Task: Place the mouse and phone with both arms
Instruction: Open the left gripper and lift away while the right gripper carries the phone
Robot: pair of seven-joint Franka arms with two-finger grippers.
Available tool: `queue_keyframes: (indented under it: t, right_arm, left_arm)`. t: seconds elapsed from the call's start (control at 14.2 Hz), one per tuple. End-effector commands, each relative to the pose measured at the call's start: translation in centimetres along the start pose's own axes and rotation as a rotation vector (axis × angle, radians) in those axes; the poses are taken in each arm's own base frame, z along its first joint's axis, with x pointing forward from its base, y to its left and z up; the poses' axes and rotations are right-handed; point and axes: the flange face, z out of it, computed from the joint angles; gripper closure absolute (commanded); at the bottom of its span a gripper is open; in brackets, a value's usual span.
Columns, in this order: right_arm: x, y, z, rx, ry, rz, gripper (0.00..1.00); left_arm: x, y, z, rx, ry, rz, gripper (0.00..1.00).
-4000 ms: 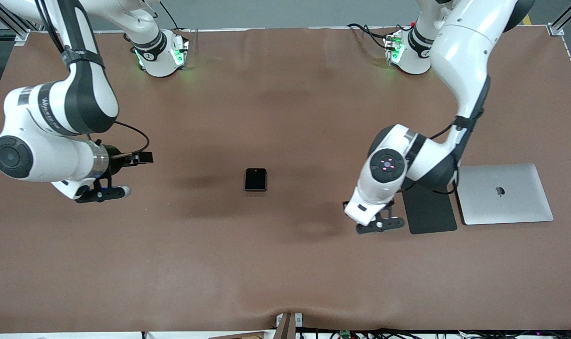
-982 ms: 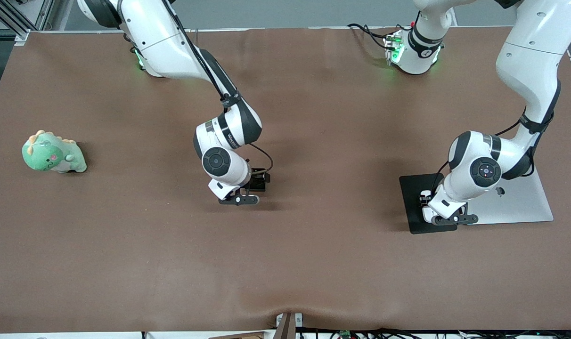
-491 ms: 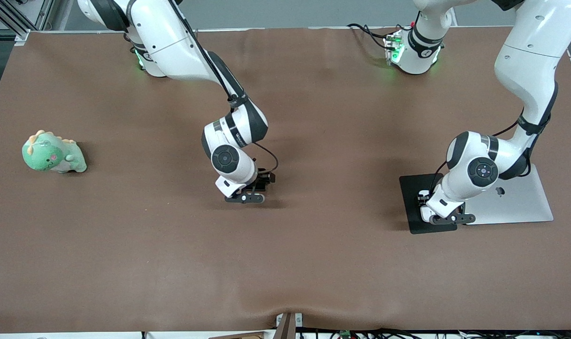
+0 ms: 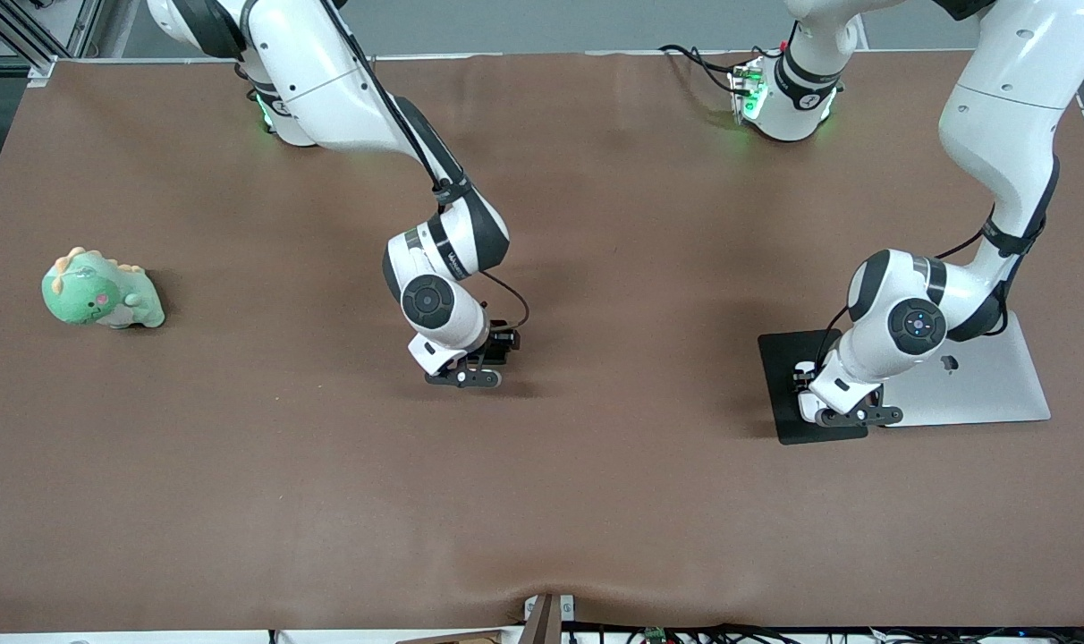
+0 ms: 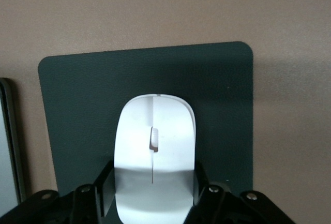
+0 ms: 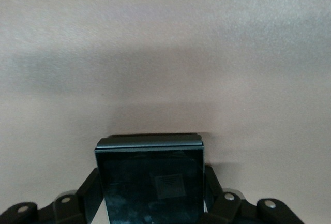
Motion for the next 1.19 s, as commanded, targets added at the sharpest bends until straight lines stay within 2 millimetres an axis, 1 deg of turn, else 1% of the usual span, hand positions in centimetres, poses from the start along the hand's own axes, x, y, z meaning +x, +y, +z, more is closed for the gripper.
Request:
queue_keyframes:
  t: [0.0, 0.07, 0.14, 0.21, 0.35, 0.42, 0.49, 0.56, 0.7, 0.77, 0.91, 0.98, 1.05, 1.12]
  right_arm:
    - [0.2, 0.4, -0.6, -0.011, -0.060, 0.030, 1.00]
    - [0.6, 1.1, -1.3, -0.020, -0.088, 0.038, 1.00]
    - [0.6, 1.5, -1.8, -0.032, -0.105, 0.036, 1.00]
    - [0.8, 2.0, -2.7, -0.036, -0.115, 0.037, 1.00]
    - [1.6, 3.6, -3.3, -0.038, -0.122, 0.034, 1.00]
    - [1.9, 4.4, -4.0, -0.037, -0.122, 0.030, 1.00]
    - [2.3, 5.5, -3.9, -0.042, -0.126, 0.032, 1.00]
    - [2.8, 7.1, -3.8, -0.046, -0.132, 0.031, 1.00]
    - [3.4, 11.1, -4.0, -0.051, -0.148, -0.001, 1.00]
    - [3.6, 13.0, -4.2, -0.050, -0.154, -0.012, 1.00]
    - [3.7, 17.3, -5.2, -0.041, -0.164, -0.038, 1.00]
    - [4.0, 19.6, -5.5, -0.032, -0.169, -0.050, 1.00]
    - [4.2, 21.7, -5.9, -0.021, -0.172, -0.048, 1.00]
    - [4.4, 23.3, -6.3, -0.012, -0.175, -0.044, 1.00]
  left_arm:
    - [-0.5, -0.4, -0.1, 0.019, 0.015, 0.038, 0.63]
    - [-0.6, -0.4, 0.1, 0.021, 0.012, 0.041, 0.53]
    - [-0.6, -0.5, 0.1, 0.023, 0.014, 0.040, 0.29]
    - [-0.5, -0.4, -0.1, 0.022, 0.016, 0.042, 0.00]
    - [-0.2, -0.5, -0.6, 0.025, 0.023, 0.038, 0.00]
    - [0.0, -0.4, -0.9, 0.024, 0.031, 0.032, 0.00]
    - [0.2, -0.3, -1.7, 0.026, 0.045, 0.032, 0.00]
    - [0.8, -0.3, -2.9, 0.029, 0.065, 0.030, 0.00]
    - [1.5, -0.1, -5.5, 0.046, 0.078, 0.029, 0.00]
    - [1.7, 0.7, -7.3, 0.055, 0.082, 0.041, 0.00]
    - [2.4, 0.8, -12.1, 0.111, 0.051, 0.035, 0.00]
    - [2.8, 0.5, -15.0, 0.145, 0.024, 0.023, 0.00]
    - [3.3, -0.4, -17.5, 0.167, -0.006, 0.006, 0.00]
    - [3.7, -0.8, -19.6, 0.177, -0.022, -0.011, 0.00]
